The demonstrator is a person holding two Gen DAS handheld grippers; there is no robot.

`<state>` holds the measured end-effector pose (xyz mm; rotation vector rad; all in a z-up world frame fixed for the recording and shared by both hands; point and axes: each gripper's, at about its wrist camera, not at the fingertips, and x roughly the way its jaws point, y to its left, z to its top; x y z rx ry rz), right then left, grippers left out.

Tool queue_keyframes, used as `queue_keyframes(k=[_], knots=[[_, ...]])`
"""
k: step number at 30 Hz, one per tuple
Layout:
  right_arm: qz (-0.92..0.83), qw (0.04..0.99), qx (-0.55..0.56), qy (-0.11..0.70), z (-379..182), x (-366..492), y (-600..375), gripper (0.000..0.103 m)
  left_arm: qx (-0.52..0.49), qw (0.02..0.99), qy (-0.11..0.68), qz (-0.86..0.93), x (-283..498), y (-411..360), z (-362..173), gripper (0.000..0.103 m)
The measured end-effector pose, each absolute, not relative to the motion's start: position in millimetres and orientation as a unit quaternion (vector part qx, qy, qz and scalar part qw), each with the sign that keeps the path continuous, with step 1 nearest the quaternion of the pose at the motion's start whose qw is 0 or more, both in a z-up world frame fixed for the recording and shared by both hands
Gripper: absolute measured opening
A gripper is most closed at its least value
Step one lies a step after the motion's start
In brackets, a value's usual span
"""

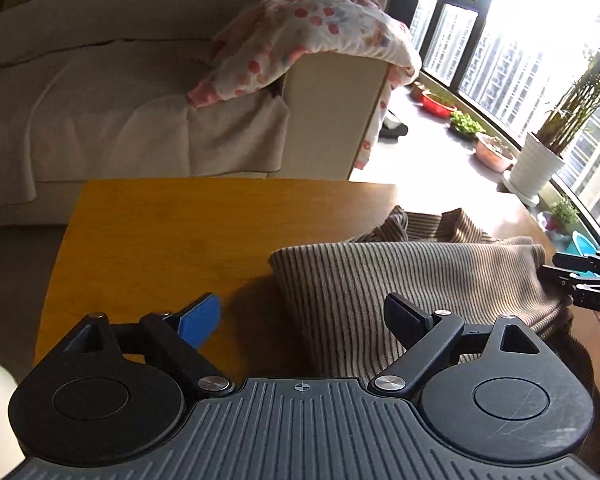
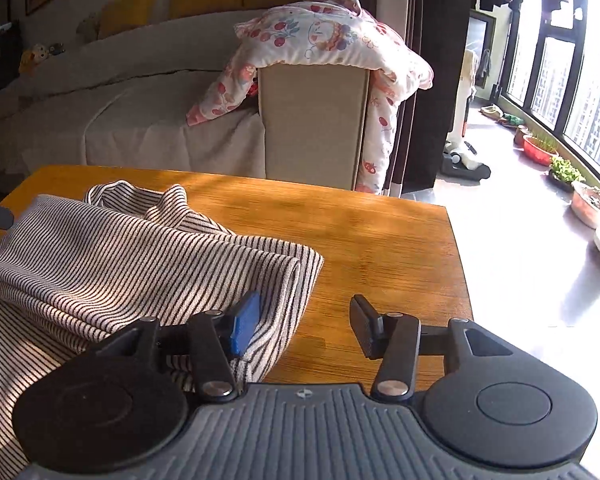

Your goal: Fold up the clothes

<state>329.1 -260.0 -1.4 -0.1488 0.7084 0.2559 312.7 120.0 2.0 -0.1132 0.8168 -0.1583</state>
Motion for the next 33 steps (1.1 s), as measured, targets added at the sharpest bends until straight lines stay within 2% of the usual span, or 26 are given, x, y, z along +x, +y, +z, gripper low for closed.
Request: queue_keyframes(k=[5,12,16,17,19,23,29,33], knots=[[0.171,0.932,-0.023,0.319,37,348,-235,0.050,-0.029,0.914,0.400,-0.067,313,118,1,0.095],[0.186,0.913,0.040,0.361,1,414,-181,0.050,-0.033,0.915,0.398,-0.056,301,128,7,0.097],[0.206,0.903,0.021,0.377,-19,421,-160,0.042,-0.046,0.916,0.394,-0.057,288,138,10,0.099],[0.210,0.902,-0.001,0.376,-18,417,-155,0.040,-0.050,0.917,0.392,-0.057,285,140,11,0.099],[0.209,0.902,-0.034,0.377,-16,410,-147,0.007,-0.059,0.918,0.389,-0.056,279,145,12,0.099],[0.207,0.918,-0.041,0.334,14,380,-151,0.006,-0.085,0.920,0.378,-0.054,263,156,16,0.099],[0.251,0.936,-0.049,0.242,93,287,-169,0.006,-0.144,0.927,0.338,-0.076,231,173,32,0.100],[0.280,0.932,-0.069,0.219,110,214,-177,0.005,-0.187,0.929,0.300,-0.109,206,175,45,0.101]])
